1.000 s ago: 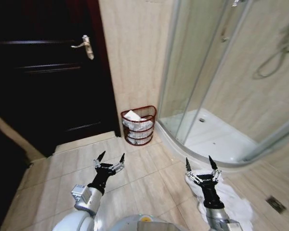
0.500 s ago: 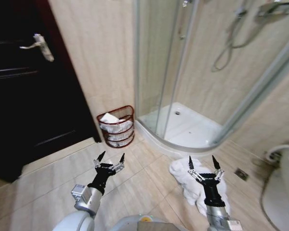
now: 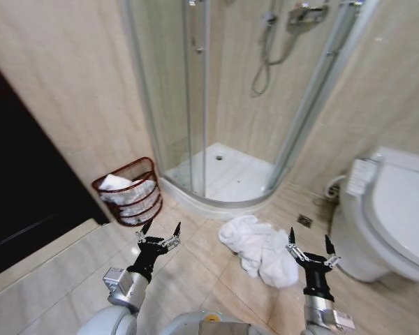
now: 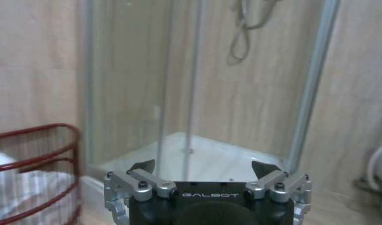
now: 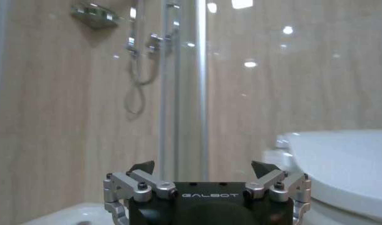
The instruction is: Discard the used towel into the hamper.
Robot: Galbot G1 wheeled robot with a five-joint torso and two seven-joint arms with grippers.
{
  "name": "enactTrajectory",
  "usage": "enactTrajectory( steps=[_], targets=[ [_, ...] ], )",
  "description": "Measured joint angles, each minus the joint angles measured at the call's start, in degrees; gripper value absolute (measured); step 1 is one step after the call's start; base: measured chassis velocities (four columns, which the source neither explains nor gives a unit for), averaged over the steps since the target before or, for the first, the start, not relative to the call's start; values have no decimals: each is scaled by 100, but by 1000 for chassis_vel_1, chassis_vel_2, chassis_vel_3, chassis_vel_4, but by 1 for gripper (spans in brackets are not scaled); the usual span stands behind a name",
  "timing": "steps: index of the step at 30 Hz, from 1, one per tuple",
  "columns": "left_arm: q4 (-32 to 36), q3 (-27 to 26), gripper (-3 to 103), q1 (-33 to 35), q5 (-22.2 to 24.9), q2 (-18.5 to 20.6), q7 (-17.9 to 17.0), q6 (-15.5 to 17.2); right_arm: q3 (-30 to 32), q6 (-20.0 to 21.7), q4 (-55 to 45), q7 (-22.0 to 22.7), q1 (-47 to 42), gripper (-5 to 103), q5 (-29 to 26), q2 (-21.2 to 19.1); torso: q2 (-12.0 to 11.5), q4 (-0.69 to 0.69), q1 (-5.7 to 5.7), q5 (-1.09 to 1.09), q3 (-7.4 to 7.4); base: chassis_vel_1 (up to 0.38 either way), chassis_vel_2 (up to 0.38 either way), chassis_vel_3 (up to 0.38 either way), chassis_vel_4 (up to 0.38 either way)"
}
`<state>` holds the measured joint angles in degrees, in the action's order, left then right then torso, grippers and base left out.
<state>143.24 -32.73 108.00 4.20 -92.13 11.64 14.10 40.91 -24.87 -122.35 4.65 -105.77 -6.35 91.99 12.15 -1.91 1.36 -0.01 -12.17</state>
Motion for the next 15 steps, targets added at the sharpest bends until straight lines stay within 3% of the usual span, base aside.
enactTrajectory(
  steps=[10, 14, 15],
  targets=[
    [0, 1, 100, 0, 0, 0, 0, 0, -15, 228, 298, -144, 84, 100, -503, -76, -64, 2, -26, 1, 37, -111, -122, -131, -125],
    [0, 0, 100, 0, 0, 0, 0, 0, 35, 540, 834, -259, 340, 100, -1031, -251, -65, -1, -26, 0, 37, -27, -33, -37, -20],
    [0, -1, 100, 0, 0, -1, 0, 0, 68, 735, 1150, -359, 500, 100, -1421, -396, -65, -4, -26, -1, 37, 0, 0, 0, 0]
  ],
)
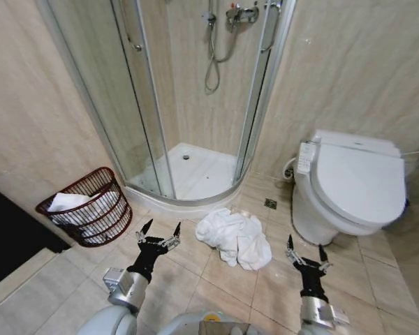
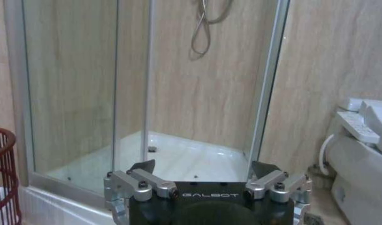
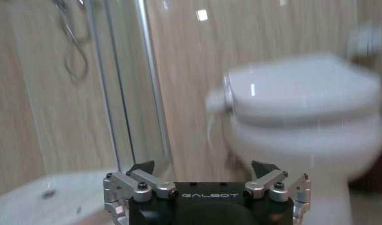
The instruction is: Discard the used towel into the hamper.
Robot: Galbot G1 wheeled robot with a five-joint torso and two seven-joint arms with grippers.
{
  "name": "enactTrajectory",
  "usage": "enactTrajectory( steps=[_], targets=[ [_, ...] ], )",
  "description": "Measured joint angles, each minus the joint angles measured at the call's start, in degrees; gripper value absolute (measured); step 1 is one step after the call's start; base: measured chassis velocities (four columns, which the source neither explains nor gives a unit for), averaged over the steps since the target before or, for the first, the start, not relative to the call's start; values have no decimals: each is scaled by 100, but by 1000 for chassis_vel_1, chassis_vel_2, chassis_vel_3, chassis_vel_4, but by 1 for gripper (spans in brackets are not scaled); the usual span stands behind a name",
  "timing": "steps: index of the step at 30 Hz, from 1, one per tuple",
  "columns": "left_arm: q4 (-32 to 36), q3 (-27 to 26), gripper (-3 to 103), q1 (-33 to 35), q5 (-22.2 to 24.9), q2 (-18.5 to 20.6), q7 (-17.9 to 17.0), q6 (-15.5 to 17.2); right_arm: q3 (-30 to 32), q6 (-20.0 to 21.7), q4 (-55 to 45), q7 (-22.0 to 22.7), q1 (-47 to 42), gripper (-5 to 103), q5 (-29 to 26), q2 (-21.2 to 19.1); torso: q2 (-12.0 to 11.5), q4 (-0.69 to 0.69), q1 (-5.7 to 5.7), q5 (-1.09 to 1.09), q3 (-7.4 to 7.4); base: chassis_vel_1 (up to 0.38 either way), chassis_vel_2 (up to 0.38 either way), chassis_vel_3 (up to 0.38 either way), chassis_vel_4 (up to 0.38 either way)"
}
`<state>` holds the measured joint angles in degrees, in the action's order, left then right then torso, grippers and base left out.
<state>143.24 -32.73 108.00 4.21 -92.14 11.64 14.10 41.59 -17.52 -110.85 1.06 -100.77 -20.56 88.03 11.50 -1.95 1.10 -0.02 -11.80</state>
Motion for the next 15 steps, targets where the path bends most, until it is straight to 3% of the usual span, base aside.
enactTrajectory(
  steps=[4, 10, 15],
  targets=[
    [0, 0, 100, 0, 0, 1, 0, 0, 38, 221, 487, -292, 252, 100, -383, -229, 3, 3, 0, 0, -4, 0, 0, 0, 0],
    [0, 0, 100, 1, 0, 0, 0, 0, -13, 408, 1116, -793, 817, 100, -285, -454, 9, 3, 2, 2, -6, 0, 0, 0, 0],
    [0, 0, 100, 0, 0, 1, 0, 0, -54, 448, 1362, -875, 1121, 100, -72, -555, -16, 4, -7, 1, 8, 0, 0, 0, 0]
  ],
)
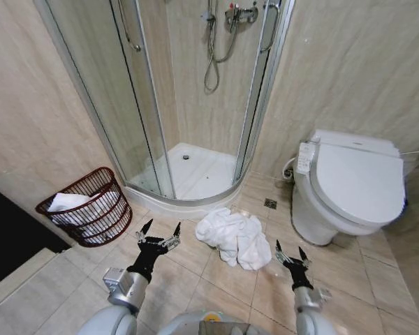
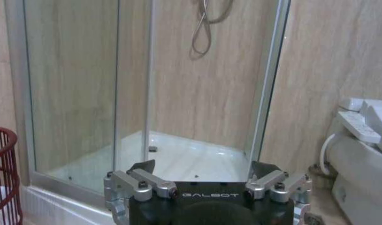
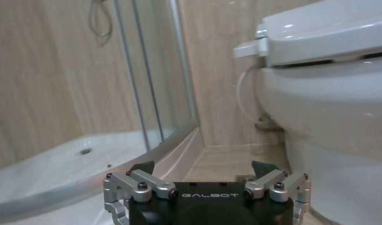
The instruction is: Discard the used towel into the hamper.
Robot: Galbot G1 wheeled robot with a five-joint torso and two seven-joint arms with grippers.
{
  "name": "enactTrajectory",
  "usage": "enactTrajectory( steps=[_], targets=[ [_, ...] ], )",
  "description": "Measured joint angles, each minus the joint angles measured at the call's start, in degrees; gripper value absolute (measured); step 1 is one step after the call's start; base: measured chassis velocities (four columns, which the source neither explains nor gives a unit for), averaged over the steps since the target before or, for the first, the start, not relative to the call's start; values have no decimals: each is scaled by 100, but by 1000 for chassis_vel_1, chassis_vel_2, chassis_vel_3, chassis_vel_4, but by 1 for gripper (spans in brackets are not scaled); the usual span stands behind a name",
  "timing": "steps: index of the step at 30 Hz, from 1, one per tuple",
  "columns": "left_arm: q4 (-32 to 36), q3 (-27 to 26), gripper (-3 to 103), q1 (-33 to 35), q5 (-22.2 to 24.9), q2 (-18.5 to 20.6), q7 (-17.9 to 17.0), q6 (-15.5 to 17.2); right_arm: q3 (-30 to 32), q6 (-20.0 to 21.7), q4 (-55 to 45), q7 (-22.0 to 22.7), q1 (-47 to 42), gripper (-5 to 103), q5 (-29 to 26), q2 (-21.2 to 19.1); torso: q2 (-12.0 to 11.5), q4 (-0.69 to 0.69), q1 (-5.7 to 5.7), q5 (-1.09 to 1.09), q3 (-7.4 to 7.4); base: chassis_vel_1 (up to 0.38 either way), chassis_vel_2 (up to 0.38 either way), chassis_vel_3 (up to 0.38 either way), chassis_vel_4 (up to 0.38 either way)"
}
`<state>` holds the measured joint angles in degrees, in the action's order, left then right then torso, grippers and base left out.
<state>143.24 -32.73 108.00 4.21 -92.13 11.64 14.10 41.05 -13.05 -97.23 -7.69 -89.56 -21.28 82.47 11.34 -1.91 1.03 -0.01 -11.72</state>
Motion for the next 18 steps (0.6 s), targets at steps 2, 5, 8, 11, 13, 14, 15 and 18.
enactTrajectory(
  steps=[2, 5, 8, 11, 13, 14, 15, 18],
  targets=[
    [0, 0, 100, 0, 0, 0, 0, 0, -44, 72, 295, -8, 321, 100, 162, -127, -38, 1, -14, 1, 24, 0, 0, 0, 0],
    [0, 0, 100, 0, 0, 0, 0, 0, -98, 107, 598, -7, 546, 100, 230, -202, -65, 1, -23, 1, 45, 0, 0, 0, 0],
    [0, 0, 100, 0, 0, 0, 0, 0, -165, 124, 836, -3, 735, 100, 313, -218, -96, 0, -30, 0, 65, 32, 40, 42, 31],
    [0, 0, 100, 0, 0, 0, 0, 0, -330, 155, 1150, 49, 1008, 100, 463, -174, -136, 0, -50, 1, 87, 47, 59, 60, 59],
    [0, 0, 100, 0, 0, 0, 0, 0, -406, 170, 1292, 110, 1111, 100, 554, -138, -154, 0, -56, 0, 98, 53, 74, 67, 68],
    [0, 0, 100, 0, 0, 0, 0, 0, -469, 187, 1412, 193, 1201, 100, 646, -103, -173, 0, -62, 1, 111, 52, 87, 75, 66],
    [0, 0, 100, 0, 0, -1, 0, 0, -527, 198, 1529, 277, 1281, 100, 741, -69, -188, -1, -68, 2, 120, 105, 87, 102, 77],
    [0, 0, 100, 0, 0, 0, 0, 0, -658, 232, 1726, 388, 1425, 100, 910, 0, -228, 0, -78, 0, 149, 108, 89, 106, 87]
  ],
)
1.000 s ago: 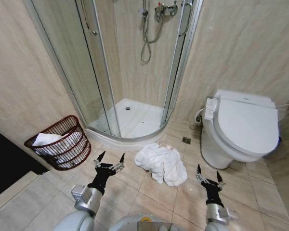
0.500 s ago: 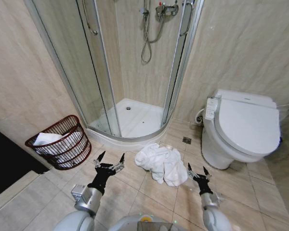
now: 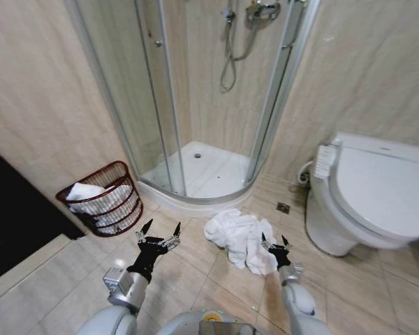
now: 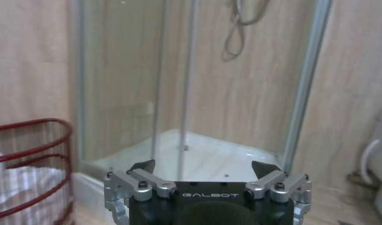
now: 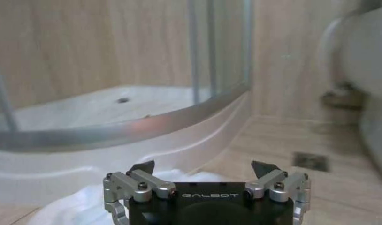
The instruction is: Discard the used towel into the hamper.
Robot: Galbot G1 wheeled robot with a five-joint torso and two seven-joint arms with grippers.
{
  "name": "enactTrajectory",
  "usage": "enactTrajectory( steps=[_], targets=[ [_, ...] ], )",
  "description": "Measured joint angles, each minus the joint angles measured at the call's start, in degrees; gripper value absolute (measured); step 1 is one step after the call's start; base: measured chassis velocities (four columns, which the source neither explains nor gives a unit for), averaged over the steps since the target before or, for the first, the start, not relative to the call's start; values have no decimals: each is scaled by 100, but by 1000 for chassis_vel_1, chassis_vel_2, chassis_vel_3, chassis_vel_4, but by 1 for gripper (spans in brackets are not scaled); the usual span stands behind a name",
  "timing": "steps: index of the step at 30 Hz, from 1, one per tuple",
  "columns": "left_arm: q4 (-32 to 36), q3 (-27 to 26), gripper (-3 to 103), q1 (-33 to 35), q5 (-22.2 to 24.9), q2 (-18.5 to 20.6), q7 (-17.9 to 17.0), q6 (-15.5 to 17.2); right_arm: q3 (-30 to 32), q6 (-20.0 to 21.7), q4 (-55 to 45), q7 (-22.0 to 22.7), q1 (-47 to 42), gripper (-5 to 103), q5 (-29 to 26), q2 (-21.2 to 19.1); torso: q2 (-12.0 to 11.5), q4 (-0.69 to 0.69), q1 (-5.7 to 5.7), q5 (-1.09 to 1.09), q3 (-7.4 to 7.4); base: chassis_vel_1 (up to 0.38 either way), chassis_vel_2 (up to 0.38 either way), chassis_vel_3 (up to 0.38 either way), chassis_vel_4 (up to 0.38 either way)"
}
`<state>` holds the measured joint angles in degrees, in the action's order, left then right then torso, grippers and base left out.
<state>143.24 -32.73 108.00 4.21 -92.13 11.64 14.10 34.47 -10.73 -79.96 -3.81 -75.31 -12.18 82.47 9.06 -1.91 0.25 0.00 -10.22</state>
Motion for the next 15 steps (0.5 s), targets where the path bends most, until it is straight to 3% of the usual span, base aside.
enactTrajectory(
  steps=[8, 15],
  targets=[
    [0, -1, 100, 0, 0, 0, 0, 0, -243, 173, 621, 152, 596, 100, 583, 121, -78, -4, -8, 1, 74, 96, 92, 94, 88],
    [0, 1, 100, 0, 0, 0, 0, 0, -342, 366, 1545, 198, 1064, 100, 770, 129, -81, 2, -3, 0, 79, 0, 0, 0, 0]
  ],
)
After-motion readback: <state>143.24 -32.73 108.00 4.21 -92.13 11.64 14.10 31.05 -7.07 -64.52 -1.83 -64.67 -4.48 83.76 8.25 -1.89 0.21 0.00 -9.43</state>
